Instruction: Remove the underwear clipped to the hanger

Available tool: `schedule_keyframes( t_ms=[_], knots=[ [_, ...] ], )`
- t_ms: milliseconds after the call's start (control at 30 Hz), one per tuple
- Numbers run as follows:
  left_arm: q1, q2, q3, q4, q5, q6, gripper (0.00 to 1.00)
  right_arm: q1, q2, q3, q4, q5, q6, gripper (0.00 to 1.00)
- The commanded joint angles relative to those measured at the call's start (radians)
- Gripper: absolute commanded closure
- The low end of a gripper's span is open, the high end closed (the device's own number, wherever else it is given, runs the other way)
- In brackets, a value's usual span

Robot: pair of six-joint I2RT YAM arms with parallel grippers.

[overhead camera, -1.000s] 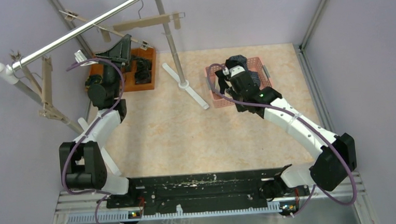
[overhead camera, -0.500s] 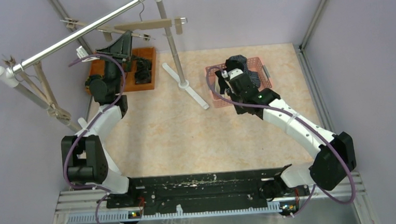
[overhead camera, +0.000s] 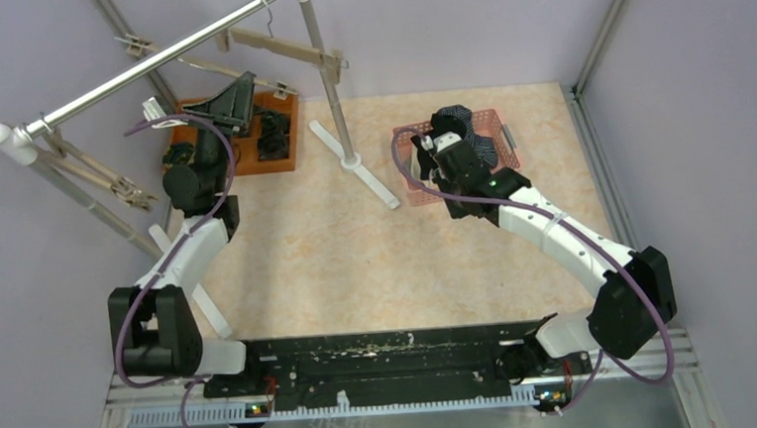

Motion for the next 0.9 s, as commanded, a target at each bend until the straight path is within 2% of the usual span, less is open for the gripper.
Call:
schedule_keyframes(
  t_ms=[0,267,500,633,867],
  knots=[
    [-0.004,-0.078,-0.015,0.001,0.057,0.031,1.00,-0.005,0.002,0.024,0.036,0.013,-0.001,0.81],
    [-0.004,-0.115,0.015,-0.018,0.044,0.024,1.00,0.007,0.016,0.024,0.034,0.000,0.004,0.82],
    [-0.002,-0.076,0.011,0.029,-0.052,-0.021,1.00,0.018,0.007,0.017,0.032,0.009,0.003,0.83],
    [0.004,-0.045,0.064,0.031,-0.056,-0.012,1.00,0.023,0.000,0.004,0.035,0.024,0.002,0.83],
    [0.026,-0.038,0.162,-0.078,-0.046,0.006,1.00,0.025,0.002,0.000,0.041,0.023,-0.004,0.83]
  ],
)
